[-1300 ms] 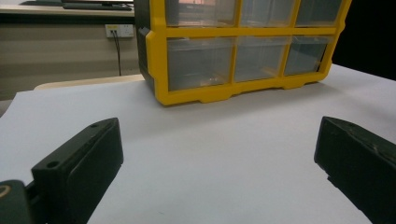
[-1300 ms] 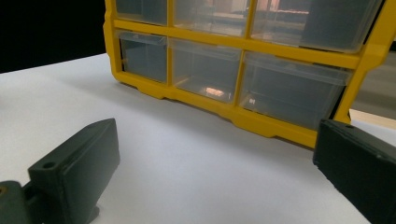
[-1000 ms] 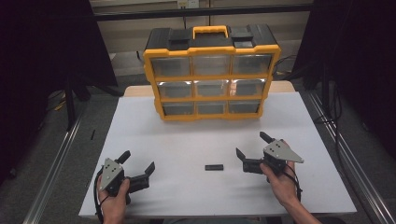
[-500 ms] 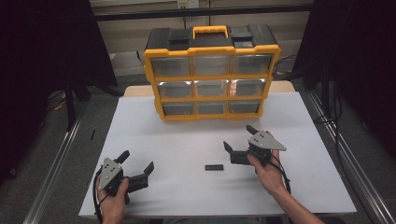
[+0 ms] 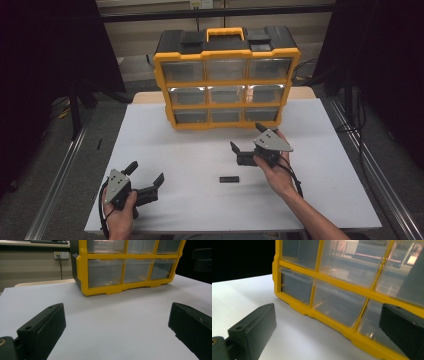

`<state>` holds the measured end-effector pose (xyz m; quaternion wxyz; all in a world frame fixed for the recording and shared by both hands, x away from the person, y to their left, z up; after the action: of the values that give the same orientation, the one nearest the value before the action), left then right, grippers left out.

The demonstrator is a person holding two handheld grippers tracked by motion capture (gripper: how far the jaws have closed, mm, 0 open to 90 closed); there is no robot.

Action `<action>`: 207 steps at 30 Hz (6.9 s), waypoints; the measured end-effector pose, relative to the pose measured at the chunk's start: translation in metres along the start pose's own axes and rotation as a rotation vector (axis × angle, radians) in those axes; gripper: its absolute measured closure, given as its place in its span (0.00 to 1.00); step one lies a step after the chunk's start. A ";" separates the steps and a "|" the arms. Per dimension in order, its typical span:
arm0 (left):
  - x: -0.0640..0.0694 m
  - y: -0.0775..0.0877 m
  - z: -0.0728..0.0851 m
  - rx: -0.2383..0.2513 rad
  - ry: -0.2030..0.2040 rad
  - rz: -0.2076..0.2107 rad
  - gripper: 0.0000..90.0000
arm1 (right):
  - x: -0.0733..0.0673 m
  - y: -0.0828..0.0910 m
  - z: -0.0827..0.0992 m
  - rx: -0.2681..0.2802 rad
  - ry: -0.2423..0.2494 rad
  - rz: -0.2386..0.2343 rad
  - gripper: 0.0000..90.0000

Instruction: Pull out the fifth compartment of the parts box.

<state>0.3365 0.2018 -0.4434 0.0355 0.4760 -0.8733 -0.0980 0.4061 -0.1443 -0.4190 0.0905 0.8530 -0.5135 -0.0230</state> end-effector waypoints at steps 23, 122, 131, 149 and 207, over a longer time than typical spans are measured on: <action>-0.001 0.001 -0.001 0.007 0.002 -0.001 0.02 | -0.002 -0.032 -0.027 -0.002 0.241 0.064 0.00; -0.005 0.001 0.001 -0.016 -0.002 -0.008 0.02 | 0.034 -0.088 -0.060 -0.082 1.233 0.511 0.87; -0.005 0.001 0.001 -0.011 0.003 -0.008 0.02 | 0.032 -0.084 -0.062 -0.081 1.211 0.493 0.87; -0.004 0.001 0.001 -0.018 -0.006 -0.007 0.02 | 0.028 -0.074 -0.061 -0.066 1.210 0.480 0.87; -0.004 0.001 0.000 -0.004 0.002 -0.009 0.02 | 0.014 -0.053 -0.055 -0.024 1.221 0.457 0.87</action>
<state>0.3376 0.2056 -0.4431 0.0370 0.4799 -0.8709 -0.0995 0.4665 -0.1256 -0.3734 0.3780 0.5809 -0.5378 0.4801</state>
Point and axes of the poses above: each handheld gripper's, and its own axes: y roughly backward along the jaws, z roughly out of its underside, x roughly to its right, the point moved 5 cm from there along -y, roughly forward along the jaws, and after that the axes turned 6 degrees about -y, right-handed, at the moved point
